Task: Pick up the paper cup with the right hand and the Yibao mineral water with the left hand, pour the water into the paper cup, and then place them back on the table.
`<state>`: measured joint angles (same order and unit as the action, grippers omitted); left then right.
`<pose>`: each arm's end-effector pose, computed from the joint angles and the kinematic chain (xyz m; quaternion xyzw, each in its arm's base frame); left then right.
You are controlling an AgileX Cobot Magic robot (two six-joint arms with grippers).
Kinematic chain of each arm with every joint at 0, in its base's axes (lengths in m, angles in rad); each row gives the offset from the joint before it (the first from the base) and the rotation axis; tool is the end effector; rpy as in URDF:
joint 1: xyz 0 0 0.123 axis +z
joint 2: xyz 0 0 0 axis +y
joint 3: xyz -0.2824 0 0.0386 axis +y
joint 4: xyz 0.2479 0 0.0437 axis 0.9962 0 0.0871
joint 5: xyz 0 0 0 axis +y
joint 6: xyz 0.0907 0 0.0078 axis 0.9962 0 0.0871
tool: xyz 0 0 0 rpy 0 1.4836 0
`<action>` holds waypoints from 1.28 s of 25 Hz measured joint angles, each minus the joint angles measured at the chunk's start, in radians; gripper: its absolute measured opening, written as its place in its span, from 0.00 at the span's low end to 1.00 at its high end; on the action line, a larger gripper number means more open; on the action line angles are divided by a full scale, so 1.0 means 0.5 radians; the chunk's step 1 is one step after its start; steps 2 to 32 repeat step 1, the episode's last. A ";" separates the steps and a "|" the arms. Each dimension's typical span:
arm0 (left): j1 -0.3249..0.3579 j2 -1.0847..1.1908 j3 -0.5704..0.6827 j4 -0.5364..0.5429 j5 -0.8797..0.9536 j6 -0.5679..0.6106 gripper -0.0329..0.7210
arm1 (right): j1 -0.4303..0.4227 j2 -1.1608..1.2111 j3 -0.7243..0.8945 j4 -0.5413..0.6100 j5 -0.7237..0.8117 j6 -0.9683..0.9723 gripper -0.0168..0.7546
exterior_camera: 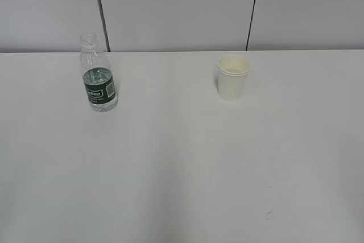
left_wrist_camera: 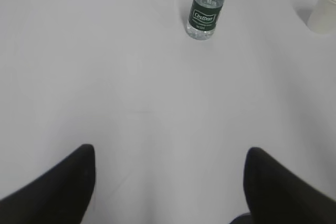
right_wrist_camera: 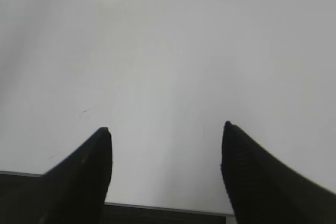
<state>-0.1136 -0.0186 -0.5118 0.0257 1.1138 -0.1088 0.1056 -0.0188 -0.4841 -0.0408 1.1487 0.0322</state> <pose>-0.0110 0.0034 0.2760 0.0010 0.8590 -0.0441 0.5100 -0.0094 -0.0044 0.2658 -0.0304 0.8739 0.0131 0.4849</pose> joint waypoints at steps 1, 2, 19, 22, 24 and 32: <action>0.000 0.000 0.000 0.000 0.000 0.000 0.75 | 0.000 0.000 0.000 0.000 0.000 0.000 0.69; 0.000 0.000 0.000 0.000 0.000 0.000 0.75 | 0.000 0.000 0.000 0.000 0.000 0.000 0.69; 0.000 0.000 0.000 0.000 0.000 0.000 0.75 | 0.000 0.000 0.000 0.000 0.000 0.000 0.69; 0.000 0.000 0.000 0.000 0.000 0.000 0.75 | 0.000 0.000 0.000 0.000 0.000 0.000 0.69; 0.000 0.000 0.000 0.000 0.000 0.000 0.75 | 0.000 0.000 0.000 0.000 0.000 0.000 0.69; 0.000 0.000 0.000 0.000 0.000 0.000 0.75 | 0.000 0.000 0.000 0.000 0.000 0.000 0.69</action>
